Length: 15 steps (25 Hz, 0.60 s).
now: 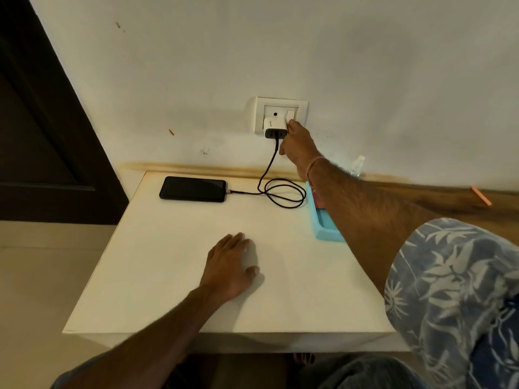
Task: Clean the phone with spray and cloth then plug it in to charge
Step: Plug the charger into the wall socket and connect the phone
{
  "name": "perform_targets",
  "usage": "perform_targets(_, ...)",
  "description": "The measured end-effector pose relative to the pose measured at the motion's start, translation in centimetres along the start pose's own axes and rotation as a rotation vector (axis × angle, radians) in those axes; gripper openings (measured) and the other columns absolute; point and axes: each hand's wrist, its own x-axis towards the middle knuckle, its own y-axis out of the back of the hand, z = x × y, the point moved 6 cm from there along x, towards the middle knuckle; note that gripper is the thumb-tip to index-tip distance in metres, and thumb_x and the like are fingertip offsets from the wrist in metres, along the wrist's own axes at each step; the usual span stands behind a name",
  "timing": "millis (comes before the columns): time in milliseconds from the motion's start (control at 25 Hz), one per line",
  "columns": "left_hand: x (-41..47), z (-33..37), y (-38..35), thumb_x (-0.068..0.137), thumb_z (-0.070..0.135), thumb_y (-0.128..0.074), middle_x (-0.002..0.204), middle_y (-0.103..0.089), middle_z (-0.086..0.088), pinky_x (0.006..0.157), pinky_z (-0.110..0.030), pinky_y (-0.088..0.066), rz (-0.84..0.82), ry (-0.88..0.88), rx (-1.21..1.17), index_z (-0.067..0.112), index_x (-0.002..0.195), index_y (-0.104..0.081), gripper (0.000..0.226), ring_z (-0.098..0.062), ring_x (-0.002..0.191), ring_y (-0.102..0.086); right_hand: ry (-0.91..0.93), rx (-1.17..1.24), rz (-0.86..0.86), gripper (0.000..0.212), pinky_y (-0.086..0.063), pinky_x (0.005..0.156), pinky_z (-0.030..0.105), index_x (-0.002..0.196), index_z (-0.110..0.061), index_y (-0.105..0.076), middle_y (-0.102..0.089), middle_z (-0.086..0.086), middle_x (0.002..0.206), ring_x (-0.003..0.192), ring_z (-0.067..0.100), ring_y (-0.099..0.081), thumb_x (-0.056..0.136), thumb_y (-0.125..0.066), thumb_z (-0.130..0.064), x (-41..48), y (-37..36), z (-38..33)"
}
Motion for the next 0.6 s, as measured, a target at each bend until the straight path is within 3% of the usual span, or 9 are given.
perform_targets(80,1.5,0.7,2.1,0.095,0.044,-0.064,0.167,-0.030,-0.001,0.123,-0.038,-0.022,0.049,0.013,-0.025,0.019,0.159,-0.030,0.076,-0.023,0.153,-0.025,0.004,-0.005,-0.004,0.060,-0.041,0.080,0.021,0.136,-0.014,-0.047,-0.051,-0.003,0.112,0.101,0.015,-0.047,0.082,-0.044,0.011,-0.1,0.0,0.1)
perform_targets(240,7.2,3.5,9.3,0.096,0.035,-0.065,0.169,-0.024,-0.006,0.122,-0.046,-0.024,0.145,-0.010,-0.042,0.014,0.161,-0.022,0.081,-0.030,0.153,-0.022,0.032,-0.122,-0.016,0.068,-0.035,0.089,0.023,0.147,-0.019,-0.035,-0.049,0.006,0.140,0.124,0.023,-0.047,0.084,-0.050,0.002,-0.4,-0.1,0.4)
perform_targets(360,11.1,6.6,14.1,0.092,0.022,-0.070,0.166,-0.030,-0.010,0.118,-0.043,-0.032,0.174,-0.061,-0.070,0.013,0.162,-0.018,0.087,-0.034,0.150,-0.029,0.060,-0.189,-0.033,0.068,-0.037,0.090,0.024,0.148,-0.018,-0.031,-0.049,0.008,0.140,0.125,0.026,-0.048,0.085,-0.051,0.000,-0.1,0.0,0.4)
perform_targets(520,13.9,9.5,16.4,0.087,0.001,-0.066,0.154,-0.049,-0.011,0.089,-0.021,-0.038,0.156,-0.081,-0.196,0.014,0.158,-0.031,0.080,-0.027,0.126,-0.053,0.068,-0.192,-0.042,0.068,-0.038,0.105,0.034,0.150,-0.015,-0.029,-0.046,0.010,0.144,0.130,0.029,-0.045,0.088,-0.052,0.002,0.1,-0.1,0.4)
perform_targets(600,14.3,10.0,16.4,0.085,-0.003,-0.061,0.151,-0.051,-0.012,0.075,-0.017,-0.042,0.144,-0.069,-0.205,0.014,0.156,-0.034,0.078,-0.020,0.106,-0.054,0.059,-0.193,-0.040,0.067,-0.037,0.107,0.036,0.149,-0.015,-0.029,-0.046,0.010,0.144,0.130,0.029,-0.045,0.089,-0.052,0.001,0.2,-0.2,0.5)
